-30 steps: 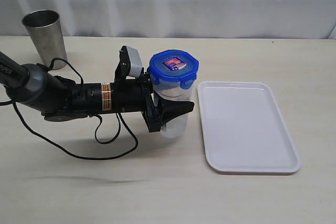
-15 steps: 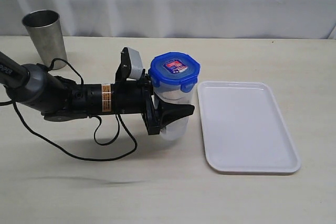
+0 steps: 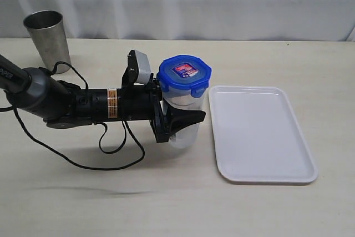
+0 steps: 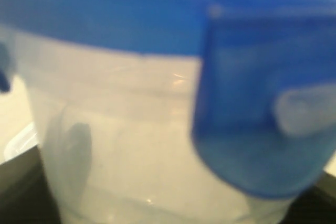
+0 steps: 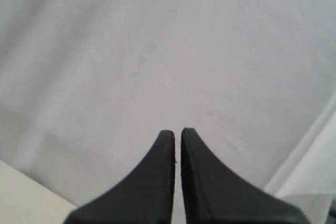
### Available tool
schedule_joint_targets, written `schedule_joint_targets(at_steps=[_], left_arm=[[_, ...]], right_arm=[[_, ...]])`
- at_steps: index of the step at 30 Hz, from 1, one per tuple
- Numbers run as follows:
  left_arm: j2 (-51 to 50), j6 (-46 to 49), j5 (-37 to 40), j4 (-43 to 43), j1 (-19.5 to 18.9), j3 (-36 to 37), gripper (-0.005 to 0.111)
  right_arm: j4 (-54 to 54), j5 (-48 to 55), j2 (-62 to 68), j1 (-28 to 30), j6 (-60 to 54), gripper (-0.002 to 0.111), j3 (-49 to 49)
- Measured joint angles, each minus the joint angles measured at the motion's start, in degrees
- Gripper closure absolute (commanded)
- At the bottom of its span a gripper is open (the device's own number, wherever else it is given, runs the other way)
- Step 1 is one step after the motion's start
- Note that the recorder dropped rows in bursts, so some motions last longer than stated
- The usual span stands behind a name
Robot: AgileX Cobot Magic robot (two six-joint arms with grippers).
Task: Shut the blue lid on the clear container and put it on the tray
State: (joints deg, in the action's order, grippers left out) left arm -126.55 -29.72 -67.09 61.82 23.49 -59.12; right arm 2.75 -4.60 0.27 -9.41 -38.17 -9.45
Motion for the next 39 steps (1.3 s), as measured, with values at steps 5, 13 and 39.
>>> schedule_joint_targets(at_steps=[5,13,39], left_arm=[[0.0,0.0,0.0,0.0,0.0,0.0,0.107],[0.0,0.0,0.0,0.0,0.0,0.0,0.107],[0.0,0.0,0.0,0.0,0.0,0.0,0.107]], right_arm=[[-2.75,0.26,0.0,6.63,0.0,0.104,2.64],[-14.83,0.3,0.0,8.76,0.0,0.104,7.78],[-15.0,26.45,0.0,8.76,0.11,0.104,9.42]])
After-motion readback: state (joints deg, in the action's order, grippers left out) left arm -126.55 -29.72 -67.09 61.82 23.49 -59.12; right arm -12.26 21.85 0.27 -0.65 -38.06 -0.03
